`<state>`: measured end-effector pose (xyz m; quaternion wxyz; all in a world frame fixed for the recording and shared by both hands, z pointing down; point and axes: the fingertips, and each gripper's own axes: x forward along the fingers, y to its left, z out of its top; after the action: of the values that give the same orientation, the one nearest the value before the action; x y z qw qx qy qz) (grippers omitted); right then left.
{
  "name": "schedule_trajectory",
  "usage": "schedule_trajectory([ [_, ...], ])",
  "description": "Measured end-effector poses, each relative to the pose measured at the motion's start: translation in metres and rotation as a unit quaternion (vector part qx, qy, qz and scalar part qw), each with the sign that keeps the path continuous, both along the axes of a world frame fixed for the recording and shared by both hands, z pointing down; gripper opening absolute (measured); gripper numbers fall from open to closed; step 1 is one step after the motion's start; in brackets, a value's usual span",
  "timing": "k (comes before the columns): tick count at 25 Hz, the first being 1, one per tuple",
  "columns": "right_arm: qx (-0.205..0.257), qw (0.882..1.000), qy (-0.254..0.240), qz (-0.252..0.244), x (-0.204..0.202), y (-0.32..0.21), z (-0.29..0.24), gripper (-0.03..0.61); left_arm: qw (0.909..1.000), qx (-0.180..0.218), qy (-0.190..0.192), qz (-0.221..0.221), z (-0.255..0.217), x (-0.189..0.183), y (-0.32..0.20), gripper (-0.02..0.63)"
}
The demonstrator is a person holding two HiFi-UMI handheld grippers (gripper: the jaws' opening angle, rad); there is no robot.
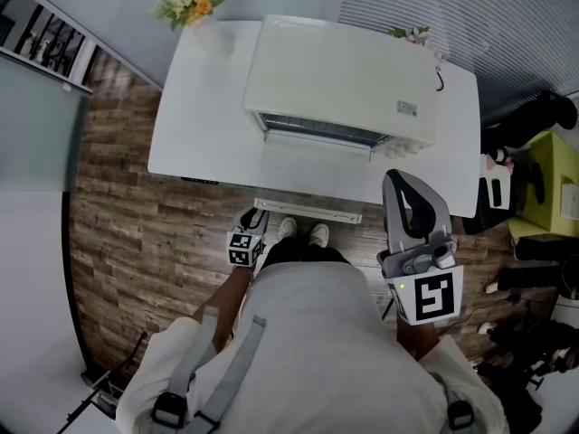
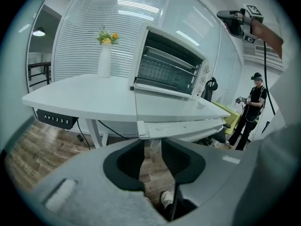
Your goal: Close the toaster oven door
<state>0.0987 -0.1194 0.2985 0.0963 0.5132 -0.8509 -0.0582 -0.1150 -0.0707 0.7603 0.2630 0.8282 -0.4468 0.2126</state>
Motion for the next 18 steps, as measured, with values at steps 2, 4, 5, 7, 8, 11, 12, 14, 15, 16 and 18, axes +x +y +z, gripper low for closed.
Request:
schedule_trajectory([
  [2, 0.0, 1.0, 0.0, 0.0, 0.0, -0.001, 0.0, 0.005, 1.0, 0.006, 0.004, -0.002, -0.001, 0.001, 0.001, 0.118],
  [4, 0.0, 1.0, -0.001, -0.001, 0.0, -0.002, 0.001, 0.005, 0.9999, 0.008, 0.007, -0.003, -0.004, 0.003, 0.002, 0.114],
  [5, 0.0, 1.0, -0.002, -0.002, 0.0, -0.003, 0.001, 0.005, 0.9999, 0.009, 0.006, -0.002, -0.006, 0.004, 0.002, 0.11],
  [7, 0.001, 1.0, -0.002, -0.003, -0.001, -0.003, 0.0, 0.005, 0.9998, 0.017, 0.006, 0.001, -0.011, 0.006, 0.001, 0.106],
  [8, 0.002, 1.0, -0.003, -0.004, -0.002, -0.003, 0.0, 0.005, 0.9997, 0.022, 0.007, 0.001, -0.014, 0.007, -0.001, 0.106],
  [11, 0.004, 1.0, -0.003, -0.005, -0.002, -0.005, -0.001, 0.005, 0.9994, 0.032, 0.01, 0.0, -0.025, 0.01, -0.005, 0.106],
  [12, 0.005, 1.0, -0.004, -0.005, -0.002, -0.005, -0.002, 0.005, 0.9993, 0.037, 0.009, -0.002, -0.031, 0.01, -0.007, 0.106],
  [14, 0.005, 1.0, -0.004, -0.004, -0.001, -0.005, -0.003, 0.005, 0.9989, 0.045, 0.013, -0.002, -0.041, 0.011, -0.01, 0.107],
  [15, 0.005, 1.0, -0.004, -0.004, -0.001, -0.005, -0.003, 0.005, 0.9987, 0.049, 0.015, -0.003, -0.046, 0.012, -0.011, 0.106],
  [16, 0.005, 1.0, -0.004, -0.003, -0.001, -0.006, -0.003, 0.005, 0.9985, 0.053, 0.015, -0.003, -0.051, 0.013, -0.013, 0.105],
  [18, 0.006, 1.0, -0.005, -0.002, -0.001, -0.006, -0.004, 0.005, 0.9979, 0.063, 0.016, -0.005, -0.056, 0.012, -0.014, 0.104],
])
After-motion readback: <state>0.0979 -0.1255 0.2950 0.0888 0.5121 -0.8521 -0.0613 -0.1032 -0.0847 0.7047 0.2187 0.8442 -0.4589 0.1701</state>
